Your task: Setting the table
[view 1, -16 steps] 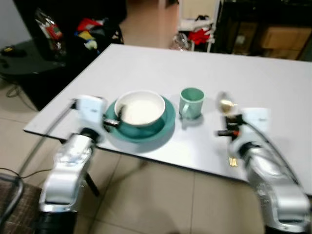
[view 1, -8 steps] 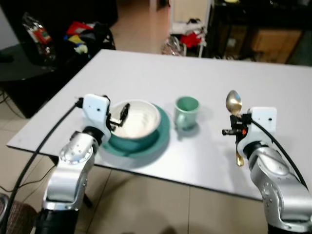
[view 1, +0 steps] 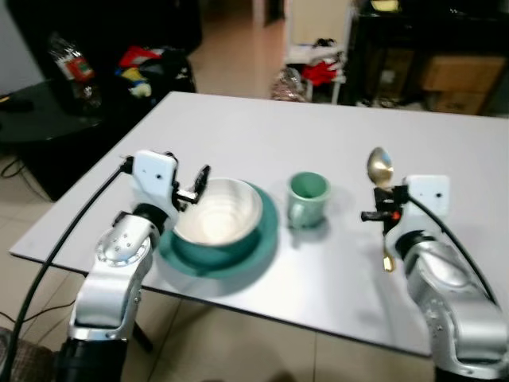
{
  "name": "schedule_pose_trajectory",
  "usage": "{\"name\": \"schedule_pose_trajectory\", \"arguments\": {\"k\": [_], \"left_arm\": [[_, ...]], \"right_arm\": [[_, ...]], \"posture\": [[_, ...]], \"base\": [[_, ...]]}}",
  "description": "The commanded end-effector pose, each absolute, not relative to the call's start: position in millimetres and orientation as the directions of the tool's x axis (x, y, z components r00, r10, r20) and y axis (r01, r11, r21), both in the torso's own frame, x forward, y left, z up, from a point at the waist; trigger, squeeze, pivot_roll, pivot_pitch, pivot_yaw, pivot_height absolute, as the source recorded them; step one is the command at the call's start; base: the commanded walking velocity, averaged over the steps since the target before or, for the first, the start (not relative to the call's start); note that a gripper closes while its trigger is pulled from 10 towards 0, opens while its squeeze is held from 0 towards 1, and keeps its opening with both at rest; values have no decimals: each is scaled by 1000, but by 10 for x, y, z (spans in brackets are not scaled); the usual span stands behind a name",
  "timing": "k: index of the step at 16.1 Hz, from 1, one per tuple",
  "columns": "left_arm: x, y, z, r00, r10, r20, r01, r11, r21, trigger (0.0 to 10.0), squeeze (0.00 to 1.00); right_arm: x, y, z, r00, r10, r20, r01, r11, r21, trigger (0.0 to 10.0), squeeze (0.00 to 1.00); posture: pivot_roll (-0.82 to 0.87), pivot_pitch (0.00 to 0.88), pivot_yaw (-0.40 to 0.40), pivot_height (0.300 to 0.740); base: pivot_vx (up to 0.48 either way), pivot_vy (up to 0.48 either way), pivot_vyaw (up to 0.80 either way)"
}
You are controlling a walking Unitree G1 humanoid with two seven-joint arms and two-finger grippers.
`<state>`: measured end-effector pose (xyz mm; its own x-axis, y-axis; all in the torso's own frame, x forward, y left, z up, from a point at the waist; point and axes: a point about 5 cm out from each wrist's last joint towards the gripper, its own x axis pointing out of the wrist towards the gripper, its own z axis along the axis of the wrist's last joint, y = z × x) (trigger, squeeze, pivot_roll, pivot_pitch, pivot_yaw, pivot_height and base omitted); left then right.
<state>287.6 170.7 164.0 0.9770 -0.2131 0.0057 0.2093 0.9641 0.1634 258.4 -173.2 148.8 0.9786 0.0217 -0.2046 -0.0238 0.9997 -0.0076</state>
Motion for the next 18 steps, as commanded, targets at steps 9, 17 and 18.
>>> {"name": "schedule_pose_trajectory", "arguments": {"k": [9,17,18], "left_arm": [[2897,1764,1650,982,-187,5,184,969,167,10000,0],[2888,1834,1655,985,-172,-1,170,969,180,10000,0],[2881,1838,1651,984,-175,-8,174,966,193,10000,0]], "right_arm": [[2608,-1698,1543,980,63,-187,-64,998,-1,10000,0],[2603,-1687,1526,979,72,-191,-72,997,6,10000,0],[2596,-1693,1521,979,69,-193,-69,998,7,10000,0]], "posture": [[75,0,39,740],[92,0,39,740],[92,0,42,740]], "base": [[0,201,-349],[0,467,0],[0,0,0]]}}
